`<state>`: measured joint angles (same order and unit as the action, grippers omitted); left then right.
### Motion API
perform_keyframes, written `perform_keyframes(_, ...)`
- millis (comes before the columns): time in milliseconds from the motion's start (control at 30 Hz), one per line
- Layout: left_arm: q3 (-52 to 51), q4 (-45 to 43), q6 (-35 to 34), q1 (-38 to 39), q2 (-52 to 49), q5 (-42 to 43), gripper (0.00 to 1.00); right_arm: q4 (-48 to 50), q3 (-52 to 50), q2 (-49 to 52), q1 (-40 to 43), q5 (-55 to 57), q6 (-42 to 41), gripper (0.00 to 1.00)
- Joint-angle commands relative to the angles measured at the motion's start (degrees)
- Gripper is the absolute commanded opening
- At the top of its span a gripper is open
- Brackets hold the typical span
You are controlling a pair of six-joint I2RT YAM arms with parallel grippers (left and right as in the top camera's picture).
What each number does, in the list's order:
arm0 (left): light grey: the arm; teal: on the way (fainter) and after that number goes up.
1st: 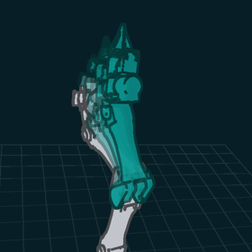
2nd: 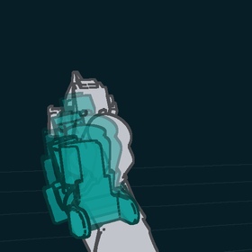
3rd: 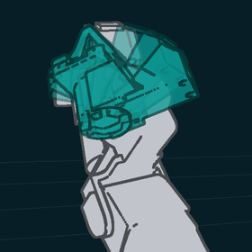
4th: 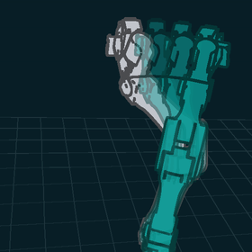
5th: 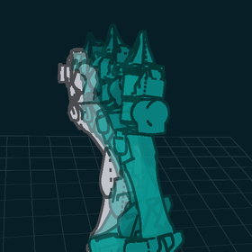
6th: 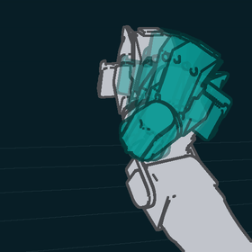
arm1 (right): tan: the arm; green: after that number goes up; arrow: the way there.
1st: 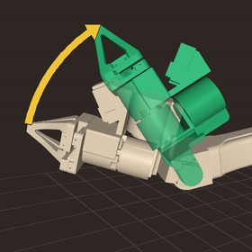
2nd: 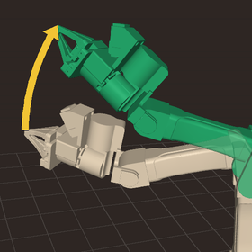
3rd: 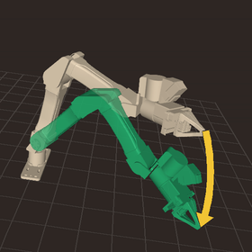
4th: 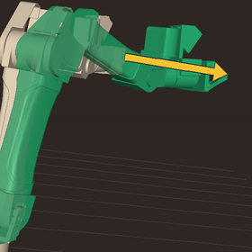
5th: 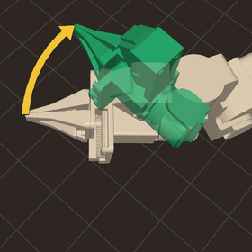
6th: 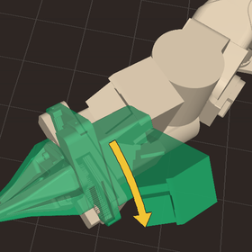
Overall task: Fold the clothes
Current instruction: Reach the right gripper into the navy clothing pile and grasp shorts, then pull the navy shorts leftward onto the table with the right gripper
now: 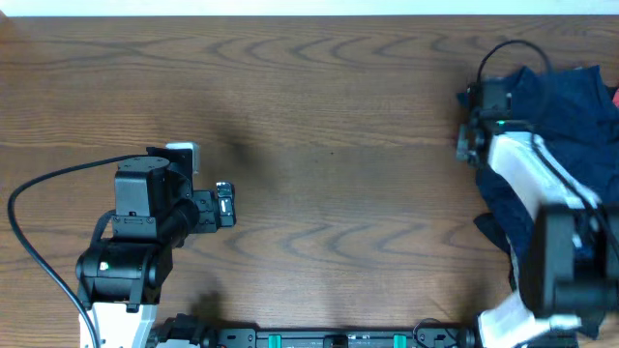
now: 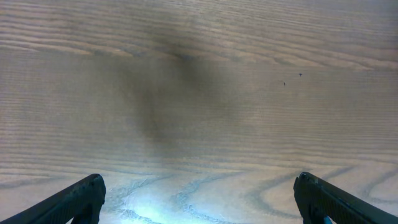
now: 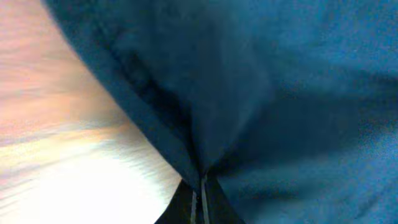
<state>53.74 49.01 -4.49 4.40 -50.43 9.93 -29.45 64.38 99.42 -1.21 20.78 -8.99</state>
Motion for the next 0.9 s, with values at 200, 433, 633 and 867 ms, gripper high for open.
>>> perform_keyframes(200,0.9,0.0,-0.3,0.3,0.0,0.1,0.98,2.5,6.8,-17.0,-18.2,-11.8,-4.4,0.01)
perform_keyframes(433,0.9,0.0,-0.3,0.3,0.0,0.1,0.98,20.0,6.8,-11.4,-26.8,-12.4,-11.6,0.09)
perform_keyframes(633,0.9,0.0,-0.4,0.3,0.0,0.2,0.98,29.3,6.8,-4.8,-31.0,-12.6,-11.5,0.89)
perform_keyframes(867,0.9,0.0,-0.8,0.3,-0.9,10.6,0.98,16.7,6.8,-9.7,-27.9,-7.5,-10.1,0.99)
